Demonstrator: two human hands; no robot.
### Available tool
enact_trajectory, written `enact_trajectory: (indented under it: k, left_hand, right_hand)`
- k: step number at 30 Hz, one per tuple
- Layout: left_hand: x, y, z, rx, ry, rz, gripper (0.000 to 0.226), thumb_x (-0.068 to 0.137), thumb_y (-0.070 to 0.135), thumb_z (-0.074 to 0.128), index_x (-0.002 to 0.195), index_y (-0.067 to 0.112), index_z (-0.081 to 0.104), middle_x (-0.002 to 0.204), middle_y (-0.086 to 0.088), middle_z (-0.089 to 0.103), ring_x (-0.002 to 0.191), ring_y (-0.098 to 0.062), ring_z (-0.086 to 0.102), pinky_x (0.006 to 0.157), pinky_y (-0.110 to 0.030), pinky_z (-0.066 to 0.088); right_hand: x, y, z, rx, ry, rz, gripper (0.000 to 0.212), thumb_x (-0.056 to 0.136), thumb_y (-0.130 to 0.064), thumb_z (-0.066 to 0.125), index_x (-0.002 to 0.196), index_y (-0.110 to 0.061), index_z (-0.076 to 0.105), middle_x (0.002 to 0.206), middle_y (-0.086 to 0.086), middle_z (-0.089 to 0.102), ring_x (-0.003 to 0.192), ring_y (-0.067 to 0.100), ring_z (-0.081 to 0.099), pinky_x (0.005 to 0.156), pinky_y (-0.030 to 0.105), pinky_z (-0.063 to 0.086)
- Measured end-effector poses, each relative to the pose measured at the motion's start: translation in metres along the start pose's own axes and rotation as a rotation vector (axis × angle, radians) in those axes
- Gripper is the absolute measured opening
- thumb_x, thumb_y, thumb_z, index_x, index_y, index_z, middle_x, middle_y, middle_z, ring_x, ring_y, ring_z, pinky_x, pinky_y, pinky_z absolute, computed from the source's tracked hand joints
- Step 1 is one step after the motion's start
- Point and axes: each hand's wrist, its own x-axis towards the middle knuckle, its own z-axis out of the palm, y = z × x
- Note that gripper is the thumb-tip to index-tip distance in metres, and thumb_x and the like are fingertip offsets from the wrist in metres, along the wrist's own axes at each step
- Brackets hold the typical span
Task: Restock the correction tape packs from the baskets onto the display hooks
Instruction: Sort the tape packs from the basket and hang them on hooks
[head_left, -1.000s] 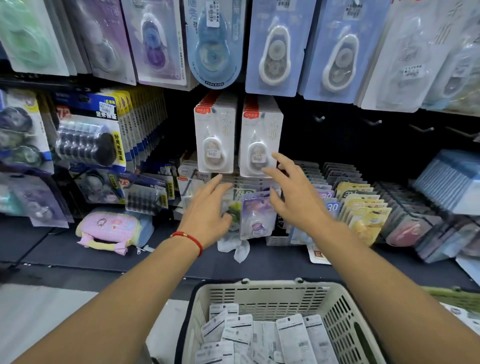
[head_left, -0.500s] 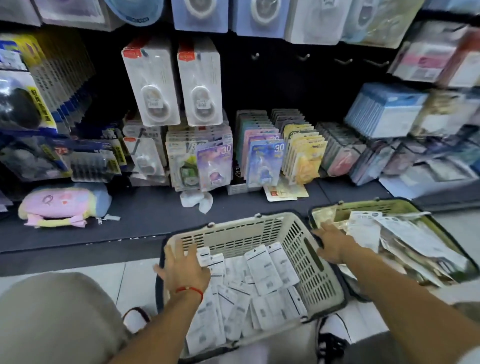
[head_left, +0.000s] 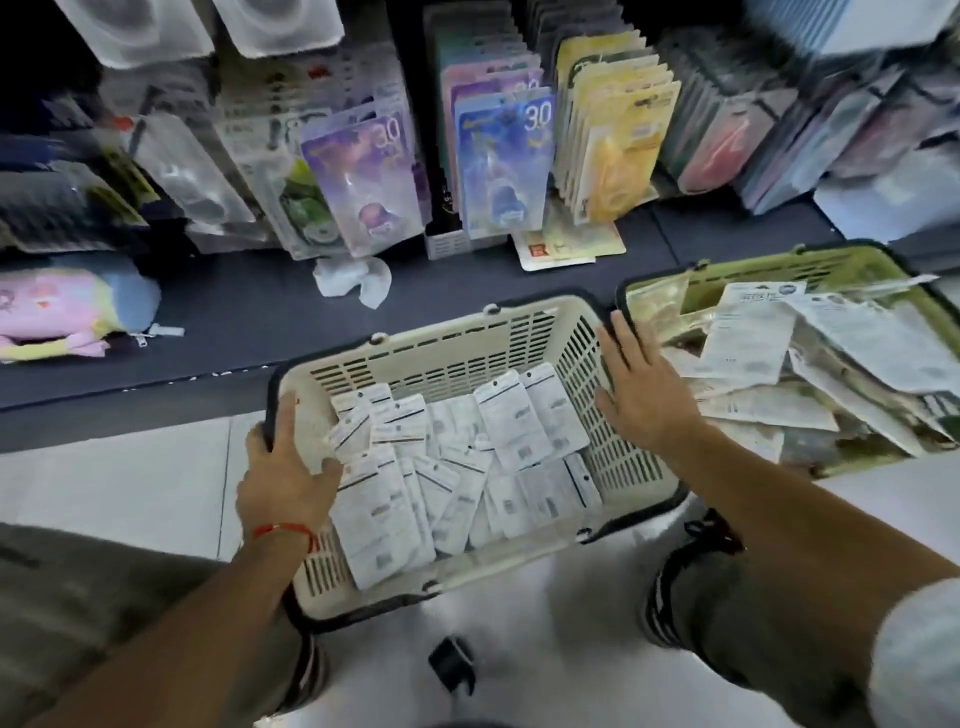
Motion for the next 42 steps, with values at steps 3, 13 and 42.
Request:
enact_trajectory:
  k: [3,13,42]
  left_hand:
    - [0.0,0.009,0.004,0.03,0.03,0.001,0.095,0.092,0.038,0.073,0.164,0.04,0.011,0.154,-0.013,0.037,0.103,-0.051,0.063,0.088,-0.059,0.055]
    - [-0.009,0.098,0.047,-0.183,0.079,0.001,0.096,0.09,0.028,0.071,0.166,0.027,0.013,0.154,-0.014,0.045,0.114,-0.05,0.06,0.093,-0.055,0.05]
    - [-0.022,0.131,0.06,-0.37,0.045,-0.029,0.084,0.095,0.018,0.066,0.166,0.027,0.022,0.137,-0.012,0.059,0.125,-0.032,0.058,0.103,-0.044,0.053]
  right_hand:
    - [0.001,0.011,0.006,0.033,0.022,-0.017,0.075,0.108,-0.04,0.032,0.168,-0.018,-0.008,0.176,0.006,-0.016,0.163,0.027,-0.01,0.13,0.048,0.022]
    - [-0.008,0.105,0.002,0.067,0.037,0.078,0.079,0.106,-0.033,0.046,0.168,-0.019,0.001,0.176,0.005,-0.01,0.148,0.039,0.04,0.112,0.053,0.046]
    - [0.006,-0.122,0.077,1.036,-0.636,0.147,0.053,0.085,-0.029,0.086,0.122,-0.015,0.05,0.113,0.001,0.068,0.102,0.016,0.066,0.088,0.035,0.056]
